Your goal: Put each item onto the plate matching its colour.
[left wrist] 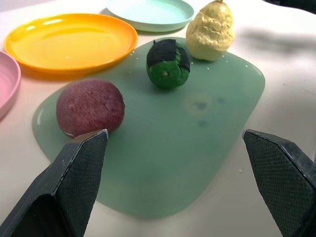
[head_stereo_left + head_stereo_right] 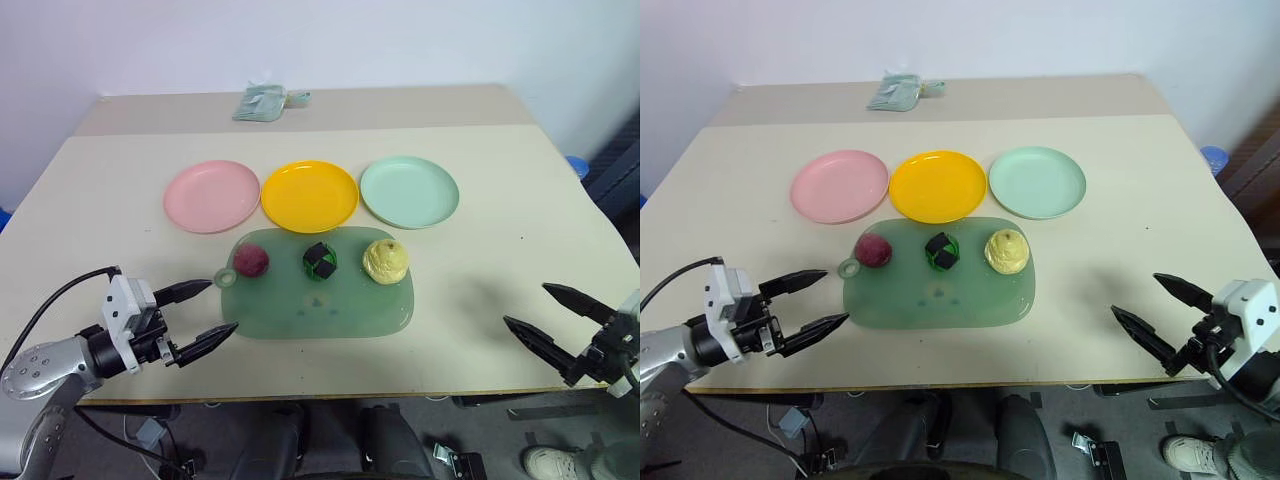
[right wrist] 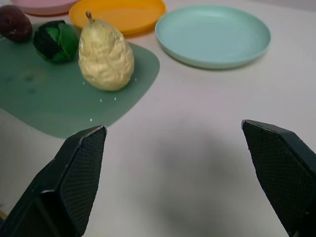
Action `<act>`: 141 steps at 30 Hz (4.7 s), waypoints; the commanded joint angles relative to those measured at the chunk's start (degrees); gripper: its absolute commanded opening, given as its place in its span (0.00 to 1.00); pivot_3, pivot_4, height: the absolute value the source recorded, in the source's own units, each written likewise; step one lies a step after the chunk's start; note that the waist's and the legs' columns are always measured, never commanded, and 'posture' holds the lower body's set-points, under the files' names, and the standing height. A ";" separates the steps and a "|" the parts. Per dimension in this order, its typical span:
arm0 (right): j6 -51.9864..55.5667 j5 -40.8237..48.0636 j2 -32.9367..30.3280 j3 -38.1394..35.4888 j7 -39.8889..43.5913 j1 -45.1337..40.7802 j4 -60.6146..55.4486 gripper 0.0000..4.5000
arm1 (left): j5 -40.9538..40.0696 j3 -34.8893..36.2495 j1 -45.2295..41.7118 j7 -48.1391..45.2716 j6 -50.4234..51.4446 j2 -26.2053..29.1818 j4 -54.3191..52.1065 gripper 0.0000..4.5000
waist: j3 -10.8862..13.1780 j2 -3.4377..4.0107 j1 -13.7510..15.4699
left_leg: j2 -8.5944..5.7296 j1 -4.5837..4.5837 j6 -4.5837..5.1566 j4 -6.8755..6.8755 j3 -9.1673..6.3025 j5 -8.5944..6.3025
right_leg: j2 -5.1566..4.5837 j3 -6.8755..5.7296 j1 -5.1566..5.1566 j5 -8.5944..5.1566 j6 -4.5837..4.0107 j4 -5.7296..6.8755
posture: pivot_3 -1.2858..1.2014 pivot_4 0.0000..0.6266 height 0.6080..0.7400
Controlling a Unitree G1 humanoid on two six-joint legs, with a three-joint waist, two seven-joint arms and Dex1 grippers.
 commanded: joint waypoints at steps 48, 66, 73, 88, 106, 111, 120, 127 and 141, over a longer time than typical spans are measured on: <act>-1.35 -4.35 -3.03 29.96 8.68 -40.52 9.87 1.00 | 12.15 -13.82 -19.61 36.42 22.59 -14.81 -2.04 1.00 | 0.00 -0.03 1.54 | 0.19 -0.05 0.10 0.74 0.03 0.07 | 0.30 -0.03 0.13 0.37 0.06 0.16 | 0.52 0.24 1.00; -0.80 -4.23 -2.62 28.77 5.99 -38.47 7.38 1.00 | 17.73 -13.85 -26.46 38.20 12.77 -22.71 8.76 0.52 | 0.00 -0.02 1.53 | 0.21 -0.05 0.09 0.76 0.04 0.09 | 0.33 -0.02 0.10 0.46 0.17 0.19 | 0.52 0.24 1.00; -2.91 -5.65 -1.29 29.58 5.61 -38.19 8.56 1.00 | 19.13 -5.77 -42.16 47.54 11.58 -24.75 19.92 0.52 | -0.01 -0.07 1.60 | 0.21 -0.07 0.07 0.88 0.02 0.11 | 0.37 -0.06 0.13 0.57 0.28 0.20 | 0.52 0.24 1.00; -8.36 -8.49 1.41 29.94 6.76 -37.58 13.06 1.00 | 22.51 -6.05 -58.24 47.47 3.04 -26.80 48.38 0.97 | 0.00 -0.13 1.39 | 0.17 -0.09 -0.20 0.90 0.09 0.29 | 0.38 0.00 0.08 0.78 0.37 0.26 | 0.52 0.24 1.00; -8.45 -8.20 2.28 29.40 3.90 -31.99 8.67 1.00 | 12.33 -22.50 -43.49 3.77 8.16 -13.77 23.23 1.00 | -0.04 -0.06 1.35 | 0.24 -0.06 0.02 0.87 0.16 0.16 | 0.42 0.10 0.02 0.85 0.23 0.29 | 0.52 0.24 1.00; -6.88 -8.97 3.07 31.35 0.82 -32.35 4.50 1.00 | 11.94 -21.62 -42.62 0.44 5.97 -13.37 24.89 1.00 | -0.03 -0.06 1.19 | 0.26 -0.07 0.03 0.87 0.16 0.15 | 0.42 0.10 0.01 0.85 0.23 0.29 | 0.52 0.24 1.00; 5.46 -15.57 7.76 43.92 -10.19 -48.52 3.84 1.00 | 4.67 -8.43 -25.46 -13.61 -0.55 -1.70 17.86 1.00 | -0.02 0.00 -1.00 | 0.44 -0.09 -0.12 0.65 0.21 0.23 | 0.56 0.18 -0.18 0.85 0.13 0.30 | 0.52 0.24 1.00; 14.93 -18.10 12.24 51.41 -12.53 -57.52 9.11 1.00 | 1.23 -1.58 -14.93 -19.09 -0.94 4.10 12.81 1.00 | -0.01 0.02 -0.05 | 0.44 -0.08 -0.01 0.67 0.20 0.16 | 0.55 0.15 -0.24 0.87 0.05 0.19 | 0.52 0.24 1.00; 25.72 -24.45 13.69 60.02 -12.37 -67.18 14.68 1.00 | 2.02 -0.54 -6.47 -13.16 -1.75 2.28 3.64 1.00 | 0.00 0.03 -0.25 | 0.48 -0.08 -0.01 0.60 0.26 0.15 | 0.60 0.18 -0.41 0.91 0.03 0.18 | 0.52 0.24 1.00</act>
